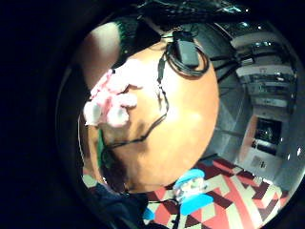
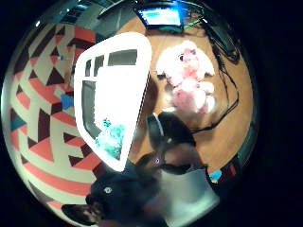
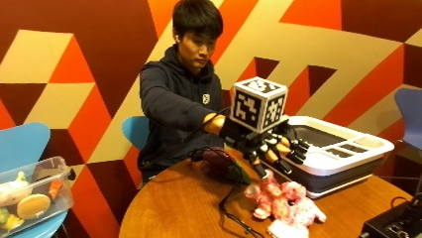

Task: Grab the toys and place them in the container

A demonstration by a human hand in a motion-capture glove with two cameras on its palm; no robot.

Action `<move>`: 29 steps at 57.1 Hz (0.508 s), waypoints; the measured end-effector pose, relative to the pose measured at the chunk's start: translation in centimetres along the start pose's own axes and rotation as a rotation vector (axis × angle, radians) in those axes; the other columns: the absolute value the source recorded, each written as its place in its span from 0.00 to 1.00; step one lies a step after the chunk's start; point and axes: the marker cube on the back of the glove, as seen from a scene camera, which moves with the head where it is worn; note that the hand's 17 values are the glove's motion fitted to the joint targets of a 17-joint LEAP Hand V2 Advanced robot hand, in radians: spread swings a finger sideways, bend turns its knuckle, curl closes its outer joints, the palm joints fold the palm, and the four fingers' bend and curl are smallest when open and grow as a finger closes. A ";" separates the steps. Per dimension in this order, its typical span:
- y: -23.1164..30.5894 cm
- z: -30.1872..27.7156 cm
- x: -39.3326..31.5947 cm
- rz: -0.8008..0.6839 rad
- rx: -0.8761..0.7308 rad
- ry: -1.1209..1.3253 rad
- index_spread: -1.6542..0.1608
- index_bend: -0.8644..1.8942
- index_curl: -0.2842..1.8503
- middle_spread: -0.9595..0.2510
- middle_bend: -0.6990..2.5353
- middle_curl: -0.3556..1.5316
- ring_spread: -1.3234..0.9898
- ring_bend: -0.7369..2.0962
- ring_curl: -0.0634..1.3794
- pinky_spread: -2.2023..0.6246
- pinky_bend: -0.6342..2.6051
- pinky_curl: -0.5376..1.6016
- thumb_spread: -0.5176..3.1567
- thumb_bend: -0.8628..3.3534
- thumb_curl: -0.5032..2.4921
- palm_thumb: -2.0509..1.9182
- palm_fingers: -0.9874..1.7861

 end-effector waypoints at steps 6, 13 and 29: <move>-1.4 3.2 0.0 0.009 -0.042 -0.012 0.78 0.32 0.24 0.76 0.24 0.33 0.56 0.33 0.24 0.80 0.47 0.43 0.52 0.20 0.28 0.56 0.24; -2.7 5.7 0.2 0.019 -0.065 -0.027 0.78 0.32 0.22 0.77 0.24 0.32 0.57 0.33 0.25 0.80 0.48 0.43 0.52 0.20 0.28 0.56 0.23; -4.2 8.5 0.0 -0.012 -0.098 -0.150 0.79 0.33 0.20 0.78 0.25 0.30 0.57 0.32 0.25 0.80 0.48 0.43 0.52 0.20 0.28 0.57 0.24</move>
